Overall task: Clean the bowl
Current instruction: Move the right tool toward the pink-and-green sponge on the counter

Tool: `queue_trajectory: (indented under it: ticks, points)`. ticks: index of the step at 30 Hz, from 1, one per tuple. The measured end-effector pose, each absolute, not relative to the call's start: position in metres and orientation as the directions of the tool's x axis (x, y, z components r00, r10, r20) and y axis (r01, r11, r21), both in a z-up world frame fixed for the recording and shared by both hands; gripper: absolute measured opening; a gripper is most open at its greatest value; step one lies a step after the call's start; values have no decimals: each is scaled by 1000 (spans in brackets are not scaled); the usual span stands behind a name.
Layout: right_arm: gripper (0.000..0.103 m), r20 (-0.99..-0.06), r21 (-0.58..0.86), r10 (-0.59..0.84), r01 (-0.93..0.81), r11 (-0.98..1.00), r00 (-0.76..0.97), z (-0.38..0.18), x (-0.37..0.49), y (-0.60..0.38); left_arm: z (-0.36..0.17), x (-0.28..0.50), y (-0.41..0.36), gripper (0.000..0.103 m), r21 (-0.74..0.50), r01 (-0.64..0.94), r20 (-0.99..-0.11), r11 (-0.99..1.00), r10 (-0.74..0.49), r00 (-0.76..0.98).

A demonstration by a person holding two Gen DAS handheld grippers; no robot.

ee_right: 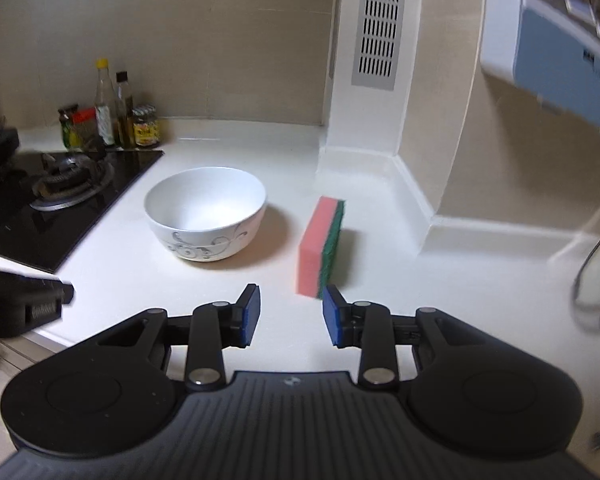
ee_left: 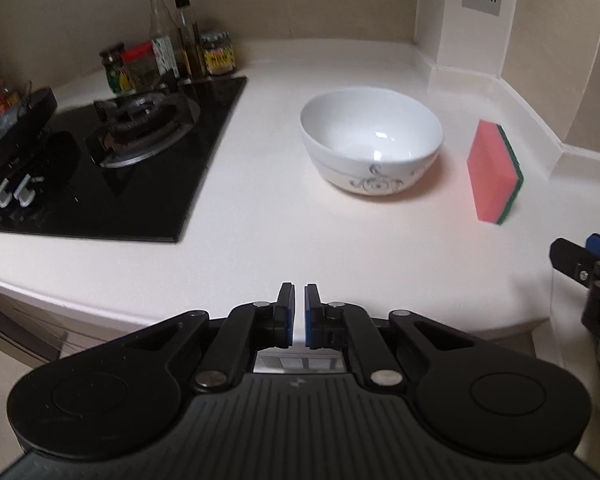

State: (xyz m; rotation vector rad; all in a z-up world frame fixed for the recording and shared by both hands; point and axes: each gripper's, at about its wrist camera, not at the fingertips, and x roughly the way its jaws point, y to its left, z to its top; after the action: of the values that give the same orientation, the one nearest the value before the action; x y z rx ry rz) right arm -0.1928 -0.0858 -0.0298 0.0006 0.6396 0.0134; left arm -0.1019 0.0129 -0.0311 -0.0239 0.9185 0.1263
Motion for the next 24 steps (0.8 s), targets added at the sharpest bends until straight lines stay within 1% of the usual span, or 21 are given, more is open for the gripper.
queue_trajectory:
  ticks: [5,8,11,15,24]
  points:
    - [30,-643,-18,-20,11,1000,766,-41,-186,-86,-36,-97,14,2,24,-122,-812,992,90,577]
    - [30,-647,-22,-39,32,999,761,-42,-182,-86,-32,-95,15,2,39,-117,-796,992,101,597]
    - [30,-651,-31,-68,63,997,756,-45,-176,-86,-27,-90,18,2,27,-112,-785,993,90,613]
    - [30,-661,-10,-78,95,995,746,-47,-165,-89,-25,-77,28,2,23,-119,-787,993,92,610]
    - [30,-661,-33,-134,149,988,739,-50,-125,-85,-22,-43,53,2,4,-139,-778,990,91,622]
